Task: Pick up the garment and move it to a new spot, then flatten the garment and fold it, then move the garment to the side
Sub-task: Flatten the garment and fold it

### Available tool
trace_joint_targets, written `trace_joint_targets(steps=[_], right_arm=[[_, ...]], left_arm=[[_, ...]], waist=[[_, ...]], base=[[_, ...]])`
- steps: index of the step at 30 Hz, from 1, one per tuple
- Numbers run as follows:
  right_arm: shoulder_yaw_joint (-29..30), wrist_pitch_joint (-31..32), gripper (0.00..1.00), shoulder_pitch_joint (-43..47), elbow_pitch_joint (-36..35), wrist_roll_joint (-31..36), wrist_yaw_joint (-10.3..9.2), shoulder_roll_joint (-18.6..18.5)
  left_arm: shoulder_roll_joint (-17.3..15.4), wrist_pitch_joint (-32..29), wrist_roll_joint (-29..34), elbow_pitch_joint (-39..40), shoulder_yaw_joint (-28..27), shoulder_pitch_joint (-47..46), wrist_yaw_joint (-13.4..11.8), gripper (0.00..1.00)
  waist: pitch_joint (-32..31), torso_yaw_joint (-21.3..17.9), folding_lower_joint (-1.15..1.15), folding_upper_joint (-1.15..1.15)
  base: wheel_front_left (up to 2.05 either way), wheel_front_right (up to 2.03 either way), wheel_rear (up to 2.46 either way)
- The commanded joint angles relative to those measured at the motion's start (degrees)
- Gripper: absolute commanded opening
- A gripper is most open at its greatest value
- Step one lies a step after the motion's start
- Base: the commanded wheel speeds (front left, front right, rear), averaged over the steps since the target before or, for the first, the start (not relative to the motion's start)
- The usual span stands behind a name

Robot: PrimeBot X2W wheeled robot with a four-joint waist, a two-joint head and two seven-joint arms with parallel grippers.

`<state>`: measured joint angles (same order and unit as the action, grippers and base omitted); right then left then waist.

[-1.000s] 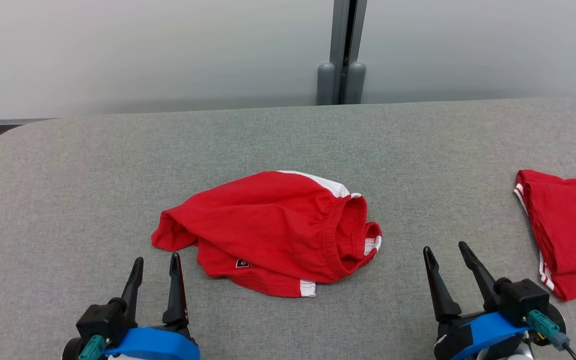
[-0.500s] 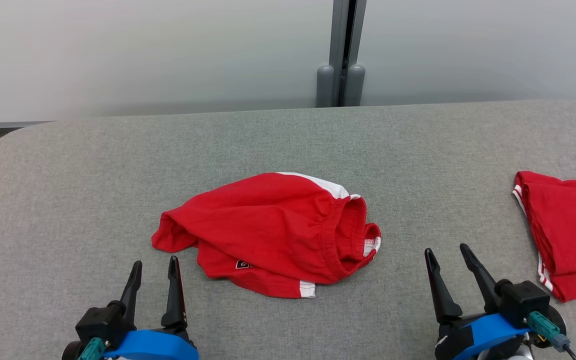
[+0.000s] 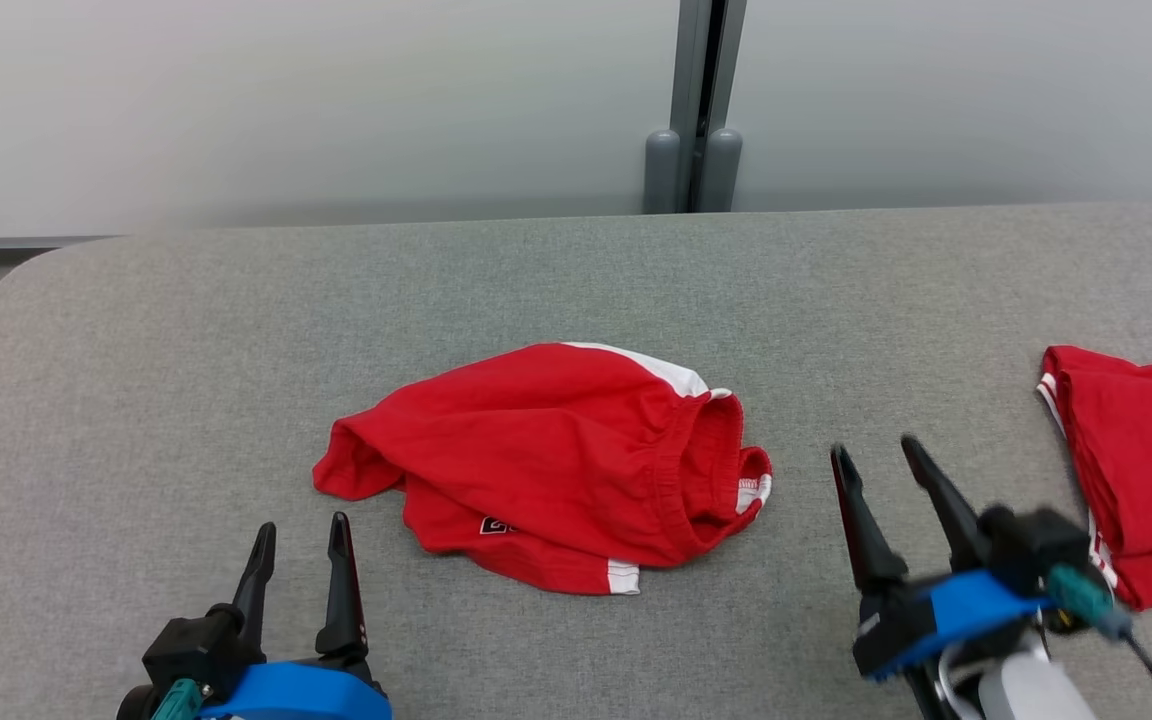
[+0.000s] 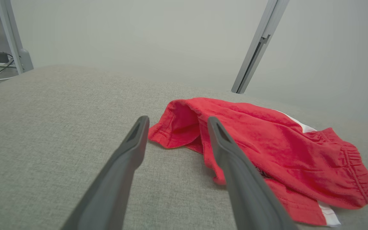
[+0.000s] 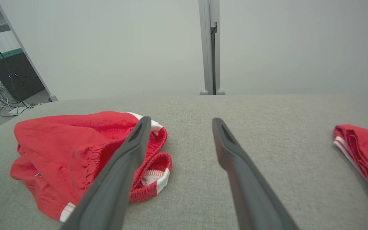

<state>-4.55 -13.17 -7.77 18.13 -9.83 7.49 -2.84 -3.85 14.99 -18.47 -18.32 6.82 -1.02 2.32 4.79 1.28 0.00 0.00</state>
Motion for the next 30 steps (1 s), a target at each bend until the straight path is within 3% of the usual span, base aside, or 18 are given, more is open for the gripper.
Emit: trace_joint_targets(steps=[1, 7, 11, 16, 23, 24, 25, 27, 30], right_arm=[[-0.28, 0.84, 1.00, -2.50, -0.38, -0.89, 0.01, -0.10], [-2.43, 12.57, 1.00, -11.38, 3.96, 5.64, 0.01, -0.10], [-3.69, 18.59, 1.00, -16.29, 8.86, 9.80, 0.00, -2.01], [-4.25, 20.51, 1.00, -21.41, 15.66, 12.24, 0.01, -4.63], [-6.80, 20.81, 1.00, -27.31, 24.05, 9.78, 0.01, -6.98], [-7.07, 20.49, 0.78, -27.94, 24.97, 8.99, 0.01, -7.10], [-7.28, 20.09, 0.43, -28.62, 25.72, 8.49, 0.01, -7.29], [-8.17, 19.55, 0.00, -29.55, 27.34, 6.81, 0.01, -7.28], [-9.38, 18.18, 0.00, -31.36, 28.64, 4.45, 0.01, -7.48]], left_arm=[[-0.10, 0.27, 0.45, 0.47, -0.17, -0.06, 0.00, 1.00], [0.03, 0.27, 0.73, 1.61, -0.44, -1.32, 0.21, 1.00], [0.25, 0.26, 0.60, 2.18, -0.31, -1.97, 0.41, 1.00], [0.56, 0.27, 0.42, 2.44, 0.02, -2.82, 0.44, 1.00], [0.85, 0.27, 0.22, 2.45, 0.28, -3.79, 0.45, 1.00], [0.88, 0.27, 0.16, 2.46, 0.30, -3.90, 0.45, 1.00], [0.89, 0.27, 0.13, 2.47, 0.31, -3.99, 0.42, 1.00], [0.92, 0.27, 0.11, 2.47, 0.31, -4.00, 0.30, 1.00], [0.95, 0.27, 0.08, 2.40, 0.20, -4.06, 0.12, 1.00]], waist=[[0.25, 0.16, 0.00, 0.00], [1.53, 1.99, 0.00, 0.00], [2.70, 4.08, 0.00, 0.00], [4.64, 7.05, 0.00, 0.00], [7.20, 10.45, 0.00, 0.00], [7.42, 10.77, 0.00, 0.00], [7.61, 11.03, 0.00, 0.00], [7.79, 11.27, 0.00, 0.00], [7.84, 11.29, 0.00, 0.00]], base=[[0.00, 0.00, 0.00], [0.00, 0.00, 0.00], [0.00, 0.00, 0.00], [0.00, 0.00, 0.00], [0.00, 0.00, 0.00], [0.00, 0.00, 0.00], [0.00, 0.00, 0.00], [0.00, 0.00, 0.00], [0.00, 0.00, 0.00]])
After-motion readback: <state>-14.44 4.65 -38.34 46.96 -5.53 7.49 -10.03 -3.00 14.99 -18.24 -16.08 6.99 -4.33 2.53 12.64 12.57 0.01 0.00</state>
